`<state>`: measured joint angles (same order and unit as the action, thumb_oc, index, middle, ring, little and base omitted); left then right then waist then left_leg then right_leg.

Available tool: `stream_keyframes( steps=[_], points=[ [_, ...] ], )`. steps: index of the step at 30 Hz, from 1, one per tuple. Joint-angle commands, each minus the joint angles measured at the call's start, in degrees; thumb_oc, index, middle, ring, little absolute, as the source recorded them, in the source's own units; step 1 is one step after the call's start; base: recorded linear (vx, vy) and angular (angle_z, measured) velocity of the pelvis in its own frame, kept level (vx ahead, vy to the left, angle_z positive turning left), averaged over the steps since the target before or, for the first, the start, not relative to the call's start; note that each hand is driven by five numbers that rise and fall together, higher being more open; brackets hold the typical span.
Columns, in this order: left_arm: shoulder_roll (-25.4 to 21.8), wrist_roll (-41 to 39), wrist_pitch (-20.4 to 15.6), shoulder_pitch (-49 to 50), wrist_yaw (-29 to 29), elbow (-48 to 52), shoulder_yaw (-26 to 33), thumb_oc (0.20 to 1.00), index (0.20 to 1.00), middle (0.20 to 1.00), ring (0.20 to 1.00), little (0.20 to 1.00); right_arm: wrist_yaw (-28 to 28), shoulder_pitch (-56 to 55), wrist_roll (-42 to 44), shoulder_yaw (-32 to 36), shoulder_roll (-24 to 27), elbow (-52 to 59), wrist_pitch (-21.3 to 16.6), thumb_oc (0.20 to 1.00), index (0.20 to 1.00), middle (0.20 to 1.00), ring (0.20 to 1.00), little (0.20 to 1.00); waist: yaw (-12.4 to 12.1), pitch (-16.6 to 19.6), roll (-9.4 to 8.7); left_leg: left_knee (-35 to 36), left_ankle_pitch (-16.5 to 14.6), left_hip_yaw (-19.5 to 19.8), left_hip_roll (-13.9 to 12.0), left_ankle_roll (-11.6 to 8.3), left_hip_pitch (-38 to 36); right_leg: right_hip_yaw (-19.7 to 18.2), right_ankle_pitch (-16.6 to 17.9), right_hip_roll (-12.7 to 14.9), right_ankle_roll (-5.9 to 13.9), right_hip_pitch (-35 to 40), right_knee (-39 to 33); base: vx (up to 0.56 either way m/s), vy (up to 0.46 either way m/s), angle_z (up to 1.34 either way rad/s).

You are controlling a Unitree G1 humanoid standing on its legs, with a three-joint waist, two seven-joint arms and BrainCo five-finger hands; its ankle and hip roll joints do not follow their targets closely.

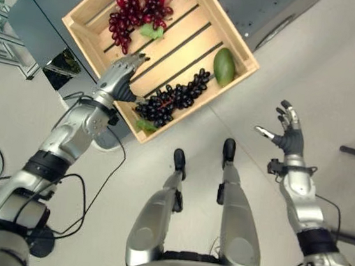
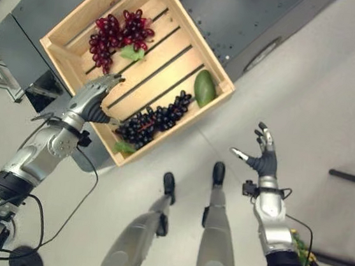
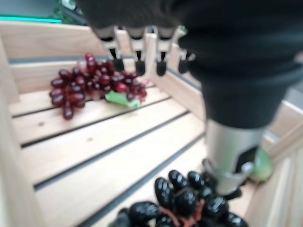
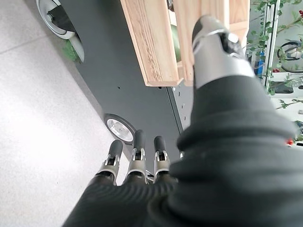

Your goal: Pick up the fruits from the basket on one side to the basket on the other side

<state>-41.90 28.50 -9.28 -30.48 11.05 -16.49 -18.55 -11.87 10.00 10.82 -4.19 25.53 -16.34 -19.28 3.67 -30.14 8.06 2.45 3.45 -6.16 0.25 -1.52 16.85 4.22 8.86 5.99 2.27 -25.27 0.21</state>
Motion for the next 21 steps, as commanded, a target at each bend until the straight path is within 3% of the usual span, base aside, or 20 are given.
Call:
stream_keyframes(
  steps=[1,11,21],
  points=[
    [-0.18,2.16,-0.92,-1.32,-1.33,2.67,0.92,1.0,1.0,1.0,1.0,1.0,-0.46,-0.43,-0.09,2.0,1.35,3.43,-2.49,1.0,1.0,1.0,1.0,1.0,0.69,0.35,-0.06,-5.62,-2.04,2.65,-0.93,-2.34,2.75,-0.48,-6.81,3.51,5.11,-1.78,9.64,0.01,0.032,-0.03],
    [4.88,2.81,-0.41,-5.38,-3.13,-3.88,-5.72,1.0,1.0,1.0,1.0,1.0,-1.68,-0.21,0.33,2.28,1.3,2.83,-2.65,1.0,1.0,1.0,1.0,1.0,1.61,0.35,-0.23,-5.8,-2.07,2.07,-0.71,-2.3,4.21,-1.27,-6.76,3.43,5.1,-3.43,9.72,0.0,0.003,-0.01],
    [7.97,2.36,1.79,-7.44,-4.01,-9.49,-7.96,1.0,1.0,1.0,1.0,1.0,-2.47,-0.28,0.28,2.42,1.53,2.87,-2.66,1.0,1.0,1.0,1.0,1.0,2.29,0.35,0.21,-6.07,-2.14,1.45,-0.68,-2.45,5.04,-1.95,-6.74,3.04,5.03,-4.77,9.92,0.0,0.002,-0.03]
  ],
)
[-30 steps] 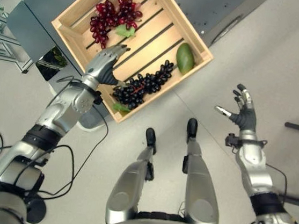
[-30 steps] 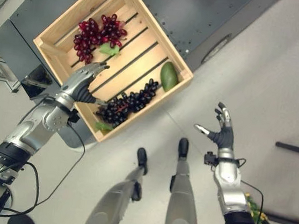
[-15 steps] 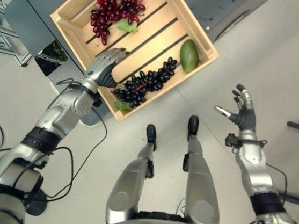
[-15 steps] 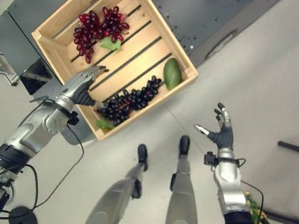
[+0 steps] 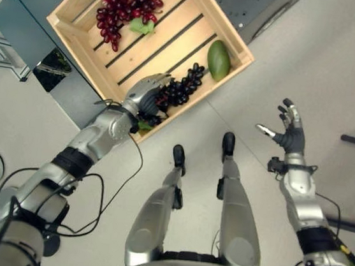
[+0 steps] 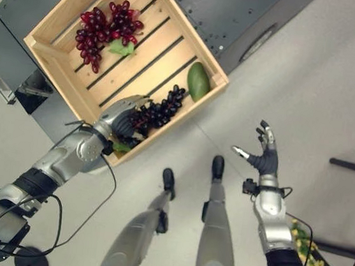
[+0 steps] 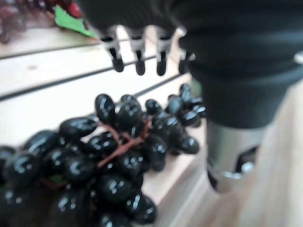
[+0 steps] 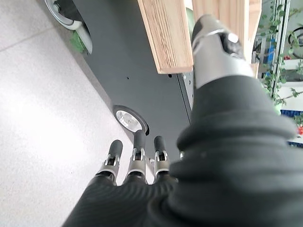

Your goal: Pick up the fruits from the basket on one side to the basket on the other side

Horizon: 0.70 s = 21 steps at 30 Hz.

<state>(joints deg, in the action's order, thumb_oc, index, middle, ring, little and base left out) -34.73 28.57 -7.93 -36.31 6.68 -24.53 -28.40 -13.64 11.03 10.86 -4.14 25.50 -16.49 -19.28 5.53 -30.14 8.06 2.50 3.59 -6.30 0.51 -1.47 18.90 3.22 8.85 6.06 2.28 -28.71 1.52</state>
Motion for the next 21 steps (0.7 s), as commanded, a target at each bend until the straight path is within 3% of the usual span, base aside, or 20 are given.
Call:
stream_keyframes(
  steps=[1,21],
  points=[
    [1.25,2.7,0.89,-1.95,0.54,-2.39,1.72,1.0,1.0,1.0,1.0,1.0,-0.78,-1.23,0.3,2.31,1.55,3.15,-2.67,1.0,1.0,1.0,1.0,1.0,0.46,0.35,0.31,-6.07,-2.32,1.49,-0.96,-2.5,2.91,-1.05,-6.78,2.9,5.0,-1.56,8.8,0.0,-0.006,-0.1],
    [3.41,13.06,9.14,-7.73,5.29,-20.57,-1.42,1.0,1.0,1.0,1.0,1.0,-1.72,-0.58,1.62,0.48,1.9,4.09,-3.49,1.0,1.0,1.0,1.0,1.0,1.53,0.35,0.49,-6.33,-2.49,1.05,-1.39,-2.74,4.75,-1.3,-7.47,2.18,4.81,-4.98,10.89,0.0,-0.004,-0.02]
  ],
)
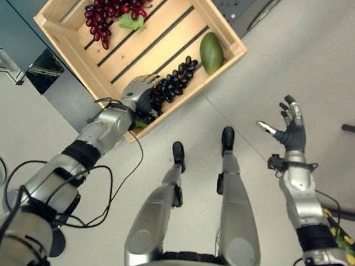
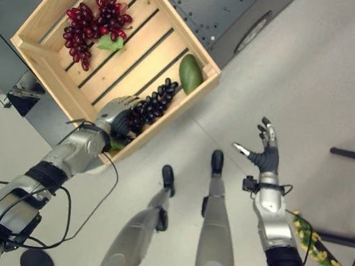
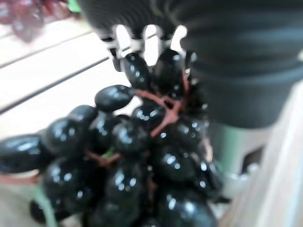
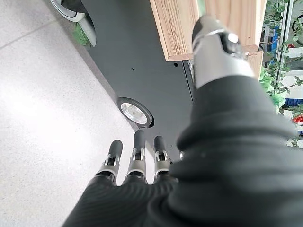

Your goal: Pick up the fruits from the basket on one side to the basket on the other side

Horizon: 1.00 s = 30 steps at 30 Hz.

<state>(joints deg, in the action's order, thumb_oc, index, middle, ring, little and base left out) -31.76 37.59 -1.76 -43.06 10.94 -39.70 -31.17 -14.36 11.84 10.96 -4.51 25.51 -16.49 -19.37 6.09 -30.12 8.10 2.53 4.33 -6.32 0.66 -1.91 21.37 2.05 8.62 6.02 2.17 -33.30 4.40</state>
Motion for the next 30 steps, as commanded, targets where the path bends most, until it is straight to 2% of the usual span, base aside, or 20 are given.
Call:
stream_keyframes(
  steps=[1,5,11,19,20,21,30],
  points=[
    [0.47,4.06,2.98,-1.03,1.08,-5.48,1.34,1.0,1.0,1.0,1.0,1.0,-1.0,-1.36,1.51,0.84,1.88,4.1,-3.4,1.0,1.0,1.0,1.0,1.0,0.97,0.32,0.44,-6.4,-3.25,1.06,-1.53,-2.3,2.34,-0.15,-7.26,2.21,4.9,-0.45,8.06,0.0,0.0,0.0],
    [2.47,3.4,5.93,-1.42,2.48,-12.1,2.58,1.0,1.0,1.0,1.0,1.0,-1.03,-1.17,2.05,-0.33,1.66,3.97,-3.21,1.0,1.0,1.0,1.0,1.0,1.17,0.32,-0.12,-6.7,-3.17,0.82,-1.69,-2.28,3.56,-0.3,-7.12,2.02,4.89,-1.82,8.51,-0.01,-0.009,-0.02],
    [6.41,0.07,8.48,-3.37,3.56,-21.84,3.87,1.0,1.0,1.0,1.0,1.0,-0.77,-0.52,2.62,-2.36,1.47,4.2,-2.97,1.0,1.0,1.0,1.0,1.0,1.7,0.32,-0.86,-6.89,-2.87,0.6,-1.86,-2.32,5.0,-0.55,-6.76,1.79,4.8,-3.4,8.68,0.0,-0.003,-0.02],
    [9.65,-6.57,8.34,-6.28,5.94,-27.91,4.26,1.0,1.0,1.0,1.0,1.0,-1.07,-0.19,3.29,-3.81,1.34,5.03,-3.38,1.0,1.0,1.0,1.0,1.0,2.55,0.32,-1.87,-7.43,-2.59,0.5,-2.21,-2.44,7.13,-0.88,-6.47,1.49,4.65,-5.83,9.35,0.0,0.0,0.0],
    [9.72,-7.0,8.18,-6.61,6.12,-28.02,4.13,0.796,0.796,0.796,0.796,0.796,-1.19,-0.28,3.19,-3.93,1.43,5.15,-3.49,1.0,1.0,1.0,1.0,1.0,2.63,0.32,-1.94,-7.47,-2.56,0.52,-2.25,-2.45,7.41,-0.82,-6.46,1.45,4.67,-6.06,9.45,0.0,0.0,0.0],
    [9.83,-7.5,7.96,-6.72,6.5,-28.27,4.26,0.2,0.2,0.2,0.2,0.2,-1.39,-0.39,2.93,-3.86,1.45,5.39,-3.62,1.0,1.0,1.0,1.0,1.0,2.73,0.32,-2.07,-7.54,-2.56,0.54,-2.28,-2.46,7.67,-0.82,-6.43,1.39,4.71,-6.4,9.59,0.0,0.0,0.0],
    [11.33,-10.58,7.08,-6.94,6.94,-29.75,3.86,0.2,0.2,0.2,0.2,0.2,-1.84,-0.69,3.5,-3.72,0.99,6.1,-4.37,1.0,1.0,1.0,1.0,1.0,3.12,0.32,-2.54,-7.69,-2.44,0.86,-2.51,-2.54,8.81,-0.89,-6.31,1.07,4.71,-7.74,10.04,0.0,-0.002,0.0]
  ],
)
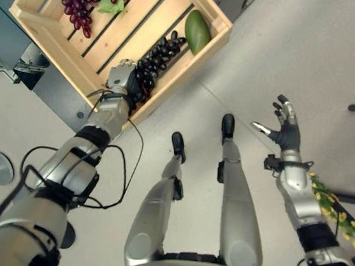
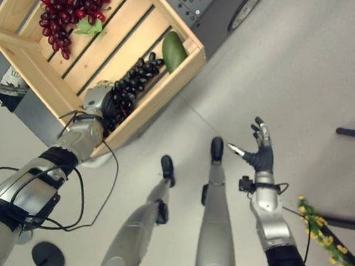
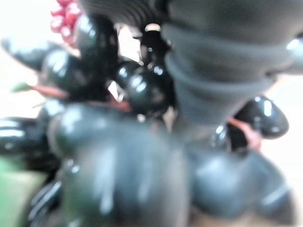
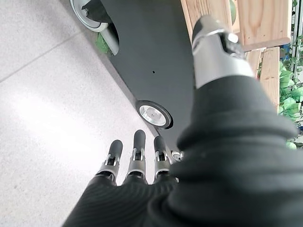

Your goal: Pick up the fruits from the basket on one side to the basket on the other side

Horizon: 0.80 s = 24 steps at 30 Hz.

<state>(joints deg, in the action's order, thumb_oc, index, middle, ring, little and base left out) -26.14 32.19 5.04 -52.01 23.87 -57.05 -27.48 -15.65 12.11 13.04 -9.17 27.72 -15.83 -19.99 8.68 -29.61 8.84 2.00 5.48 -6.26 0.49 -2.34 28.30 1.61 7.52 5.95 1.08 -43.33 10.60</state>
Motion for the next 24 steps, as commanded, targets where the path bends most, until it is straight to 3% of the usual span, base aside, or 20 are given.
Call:
stream_keyframes(
  steps=[1,16,24],
  points=[
    [4.7,-5.64,-0.09,1.54,-6.84,-12.44,0.12,0.2,0.2,0.2,0.2,0.2,-0.4,-1.2,1.49,1.14,-1.03,5.27,-3.76,1.0,1.0,1.0,1.0,1.0,0.48,-0.19,-3.18,-7.27,-3.98,0.76,-2.34,-2.14,1.58,-0.46,-5.66,1.17,5.86,2.58,4.04,0.0,0.0,0.0],
    [3.16,-5.28,-1.24,2.34,-6.47,-8.76,-0.28,0.2,0.2,0.2,0.2,0.2,-0.18,-2.02,1.73,1.69,-0.97,5.07,-4.17,1.0,1.0,1.0,1.0,1.0,0.07,-0.19,-3.34,-7.49,-4.18,1.11,-2.18,-2.22,1.84,-0.32,-5.66,1.27,5.86,2.54,3.97,0.0,0.0,0.0],
    [2.52,-5.71,-2.94,5.15,-1.8,-0.19,1.75,0.2,0.2,0.2,0.2,0.2,-0.99,-1.99,0.5,1.15,-1.19,4.37,-4.0,1.0,1.0,1.0,1.0,1.0,-0.45,-0.19,-4.15,-7.15,-4.44,1.57,-2.05,-2.27,-1.2,0.19,-5.91,1.3,5.89,5.86,3.63,0.0,0.0,0.0]
  ],
)
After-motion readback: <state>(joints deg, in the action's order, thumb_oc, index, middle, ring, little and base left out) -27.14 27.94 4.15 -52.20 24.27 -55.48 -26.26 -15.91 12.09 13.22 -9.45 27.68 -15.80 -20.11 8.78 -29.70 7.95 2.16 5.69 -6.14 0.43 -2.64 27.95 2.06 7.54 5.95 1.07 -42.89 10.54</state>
